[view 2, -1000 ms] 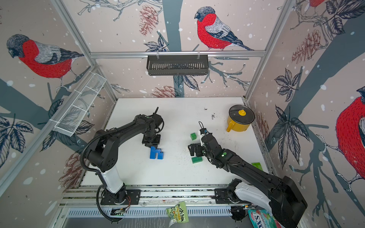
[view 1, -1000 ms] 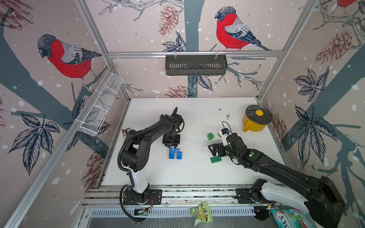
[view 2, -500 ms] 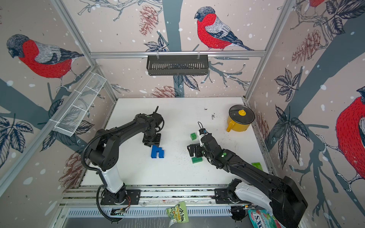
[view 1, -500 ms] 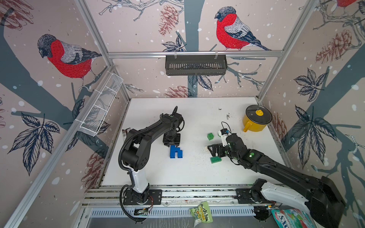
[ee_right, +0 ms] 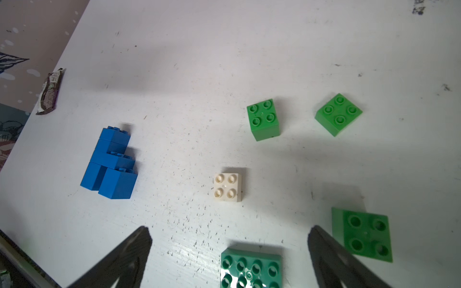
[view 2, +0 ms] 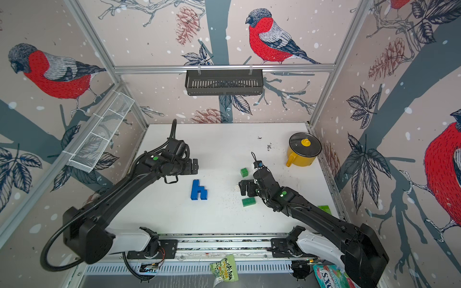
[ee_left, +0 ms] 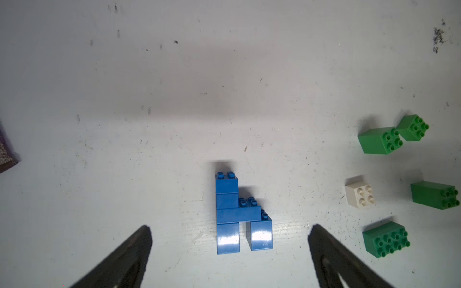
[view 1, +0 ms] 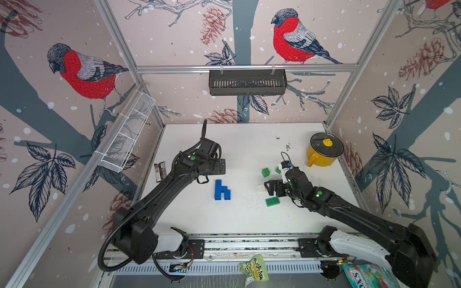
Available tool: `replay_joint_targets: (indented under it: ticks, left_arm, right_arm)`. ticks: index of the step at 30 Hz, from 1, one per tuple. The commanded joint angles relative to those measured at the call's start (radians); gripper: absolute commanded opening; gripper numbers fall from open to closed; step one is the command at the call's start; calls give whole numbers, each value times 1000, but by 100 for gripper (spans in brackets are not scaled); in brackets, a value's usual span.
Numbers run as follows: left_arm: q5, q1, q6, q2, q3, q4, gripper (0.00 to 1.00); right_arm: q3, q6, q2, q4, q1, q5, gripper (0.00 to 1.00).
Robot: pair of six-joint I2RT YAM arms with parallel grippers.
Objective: Assemble the letter h with lego
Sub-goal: Place the lego brick at the center of the board, then pick up the lego brick from the center of the board.
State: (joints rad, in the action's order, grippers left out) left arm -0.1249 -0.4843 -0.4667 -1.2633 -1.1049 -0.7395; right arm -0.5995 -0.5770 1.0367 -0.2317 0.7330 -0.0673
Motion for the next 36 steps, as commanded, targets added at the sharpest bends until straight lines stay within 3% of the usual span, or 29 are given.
replay_joint_targets:
  ticks: [1, 7, 10, 16, 28, 32, 36]
  left_arm:
    - [-109, 0, 9, 84, 75, 232, 98]
    - [-238, 0, 118, 210, 212, 359, 98]
    - [-235, 0, 131, 276, 291, 427, 98]
    - [-306, 0, 139, 325, 353, 422, 98]
    - [-259, -35, 119, 417, 398, 348, 98]
    - [-280, -91, 173, 509, 504, 460, 98]
    - [-252, -90, 171, 518, 516, 470, 98]
  right_arm:
    - [-33, -26, 26, -72, -18, -38, 100]
    - [-128, -4, 101, -137, -37, -33, 100]
    - [-165, 19, 166, -115, -63, -7, 99]
    - [-336, 64, 389, -180, -79, -73, 100]
    - [-558, 120, 685, -215, -87, -143, 86]
    - [-594, 124, 741, -212, -87, -131, 81]
    - [-621, 122, 782, -223, -86, -142, 75]
